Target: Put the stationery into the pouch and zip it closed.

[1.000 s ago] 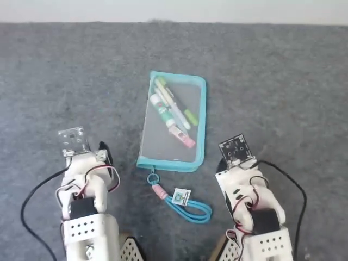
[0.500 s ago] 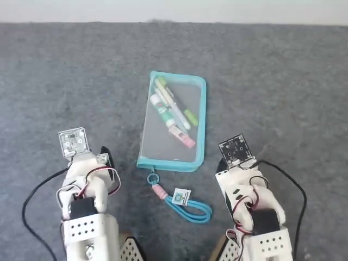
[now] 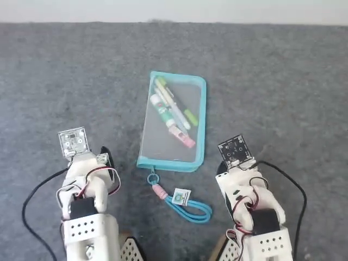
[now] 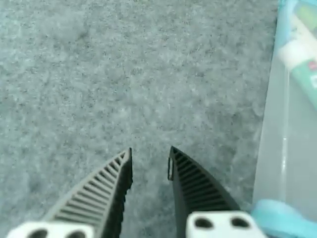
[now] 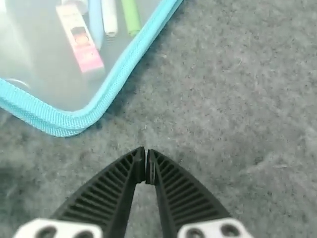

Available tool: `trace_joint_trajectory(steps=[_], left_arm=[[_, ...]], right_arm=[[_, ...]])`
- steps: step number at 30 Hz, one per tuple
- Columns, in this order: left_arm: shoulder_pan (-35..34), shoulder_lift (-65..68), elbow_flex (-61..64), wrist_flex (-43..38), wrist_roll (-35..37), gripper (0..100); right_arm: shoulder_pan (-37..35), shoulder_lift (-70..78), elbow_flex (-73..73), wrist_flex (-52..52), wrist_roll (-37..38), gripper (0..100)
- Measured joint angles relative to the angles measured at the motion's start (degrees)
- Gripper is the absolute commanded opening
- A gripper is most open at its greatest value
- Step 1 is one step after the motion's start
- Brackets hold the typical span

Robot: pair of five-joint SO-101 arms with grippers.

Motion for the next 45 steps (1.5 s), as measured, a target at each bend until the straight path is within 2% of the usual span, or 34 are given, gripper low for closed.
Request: trace_joint_trajectory(steps=[19,22,26,31,34,38,45], left_arm=[[0.0,0.0,0.0,0.0,0.0,11],[0.0,0.0,0.0,0.0,0.0,11],[0.0,0.0,0.0,0.0,0.0,11],[0.0,0.0,0.0,0.0,0.0,11],[0.0,0.0,0.0,0.0,0.0,11],[0.0,0.0,0.0,0.0,0.0,11],[0.0,0.0,0.0,0.0,0.0,11]], right_arm=[[0.9,0.0,0.0,0.9,0.3,0.6],[5.6,0.0,0.0,6.1,0.3,0.6],[16.5,0.0,0.0,12.8,0.3,0.6],[32.4,0.0,0.0,14.2,0.3,0.6],[39.6,0.0,0.0,14.2,0.3,0.6],[44.1,-0.1,0.0,14.2,0.3,0.6],[45.0,-0.1,0.0,14.2,0.3,0.6]])
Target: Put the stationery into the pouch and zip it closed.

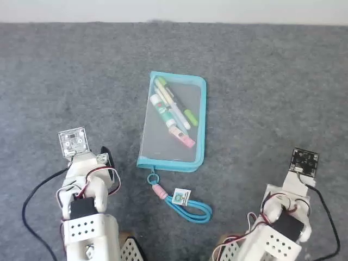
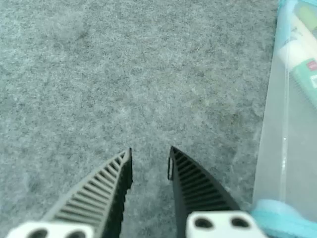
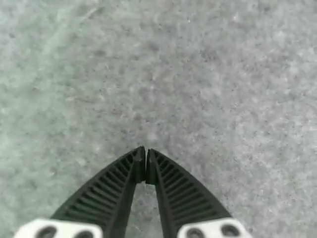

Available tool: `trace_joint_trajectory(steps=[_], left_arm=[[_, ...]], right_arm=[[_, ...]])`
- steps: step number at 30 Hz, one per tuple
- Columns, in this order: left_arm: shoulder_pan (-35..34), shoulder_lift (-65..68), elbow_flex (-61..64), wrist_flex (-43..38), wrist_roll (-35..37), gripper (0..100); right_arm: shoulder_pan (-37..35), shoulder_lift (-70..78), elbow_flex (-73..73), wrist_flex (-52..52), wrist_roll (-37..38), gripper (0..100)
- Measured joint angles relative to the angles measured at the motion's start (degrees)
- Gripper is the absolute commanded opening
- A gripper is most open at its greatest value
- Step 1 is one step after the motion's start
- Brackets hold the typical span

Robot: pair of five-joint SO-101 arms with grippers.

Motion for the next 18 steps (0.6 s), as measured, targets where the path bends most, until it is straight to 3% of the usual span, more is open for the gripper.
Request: trace_joint_trajectory(steps=[9,14,18], left_arm=[[0.6,0.0,0.0,0.0,0.1,11],[8.8,-1.6,0.0,2.3,0.1,11],[14.4,-8.0,0.0,11.4,0.1,11]], right_arm=[[0.0,0.0,0.0,0.0,0.0,0.6],[0.0,0.0,0.0,0.0,0.0,0.6],[0.0,0.0,0.0,0.0,0.0,0.6]])
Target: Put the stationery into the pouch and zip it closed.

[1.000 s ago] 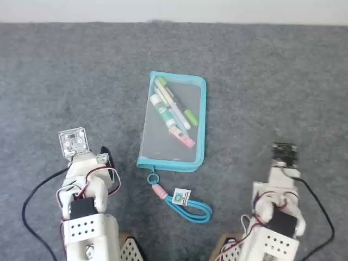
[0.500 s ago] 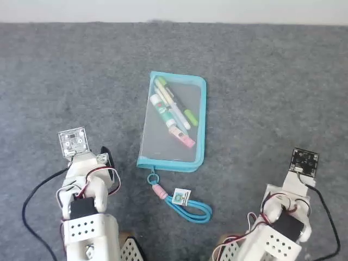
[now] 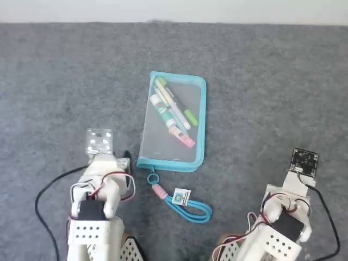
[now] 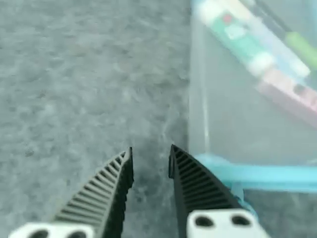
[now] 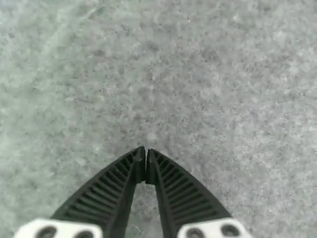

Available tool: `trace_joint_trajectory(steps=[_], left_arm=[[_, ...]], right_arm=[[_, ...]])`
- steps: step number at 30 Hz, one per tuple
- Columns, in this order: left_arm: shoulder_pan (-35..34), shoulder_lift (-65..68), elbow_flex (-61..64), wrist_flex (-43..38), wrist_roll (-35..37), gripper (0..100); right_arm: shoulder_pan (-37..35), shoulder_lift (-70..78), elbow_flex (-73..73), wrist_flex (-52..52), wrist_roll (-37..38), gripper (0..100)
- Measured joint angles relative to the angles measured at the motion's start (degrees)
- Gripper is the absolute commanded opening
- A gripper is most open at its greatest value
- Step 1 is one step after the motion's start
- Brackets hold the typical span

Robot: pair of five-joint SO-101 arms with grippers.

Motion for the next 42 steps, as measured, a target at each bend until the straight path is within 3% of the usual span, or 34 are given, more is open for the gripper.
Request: trace_joint_trajectory(steps=[7,24,33,42], left_arm=[[1.7,-12.9,-0.2,19.3,0.0,11],[2.2,-13.5,-0.2,20.6,0.1,11],[24.0,-13.5,-0.2,20.6,0.0,11],[28.4,-13.5,-0.2,20.6,0.0,11]], right_arm=[[0.0,0.0,0.0,0.0,0.0,0.6],[0.0,0.0,0.0,0.0,0.0,0.6],[0.0,0.0,0.0,0.0,0.0,0.6],[0.0,0.0,0.0,0.0,0.0,0.6]])
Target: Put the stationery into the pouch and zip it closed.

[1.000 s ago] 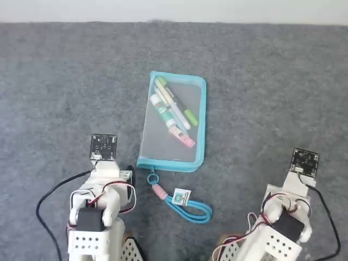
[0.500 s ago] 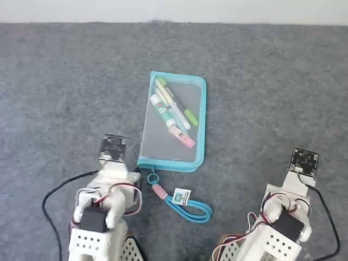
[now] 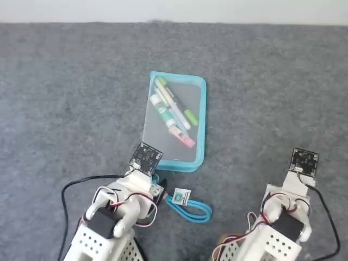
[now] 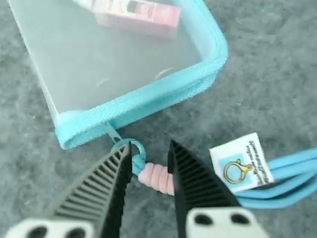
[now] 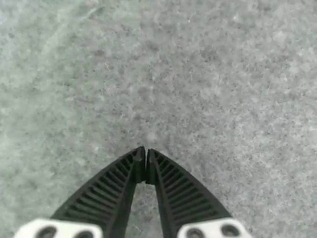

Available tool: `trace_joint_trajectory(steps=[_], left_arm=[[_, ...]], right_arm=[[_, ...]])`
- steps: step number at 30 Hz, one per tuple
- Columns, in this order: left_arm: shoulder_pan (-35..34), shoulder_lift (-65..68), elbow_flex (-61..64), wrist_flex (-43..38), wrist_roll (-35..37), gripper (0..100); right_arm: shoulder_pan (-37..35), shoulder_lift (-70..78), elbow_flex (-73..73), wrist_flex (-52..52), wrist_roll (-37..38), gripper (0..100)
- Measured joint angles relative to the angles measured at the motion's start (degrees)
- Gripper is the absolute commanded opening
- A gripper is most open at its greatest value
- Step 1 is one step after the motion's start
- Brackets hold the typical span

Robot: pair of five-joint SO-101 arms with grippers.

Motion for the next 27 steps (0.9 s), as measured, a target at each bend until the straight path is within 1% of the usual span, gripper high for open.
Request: trace_joint_trajectory(steps=[7,10,12,14,20,22,23,24,27], left_arm=[[-0.3,0.0,0.0,0.0,0.0,11],[-4.2,0.0,0.0,0.0,0.0,11],[-10.2,0.0,0.0,0.0,0.0,11],[-18.7,0.0,0.0,0.0,0.0,11],[-51.1,0.0,0.0,0.0,0.0,11],[-60.3,0.0,0.0,0.0,0.1,11],[-63.7,0.0,0.0,0.0,0.2,11],[-65.6,0.0,0.0,0.0,0.2,11],[-66.6,0.0,0.0,0.0,0.0,11]], right_arm=[[0.0,0.0,0.0,0.0,0.0,0.6],[0.0,0.0,0.0,0.0,0.0,0.6],[0.0,0.0,0.0,0.0,0.0,0.6],[0.0,0.0,0.0,0.0,0.0,0.6],[0.0,0.0,0.0,0.0,0.0,0.6],[0.0,0.0,0.0,0.0,0.0,0.6],[0.0,0.0,0.0,0.0,0.0,0.6],[0.0,0.0,0.0,0.0,0.0,0.6],[0.0,0.0,0.0,0.0,0.0,0.6]])
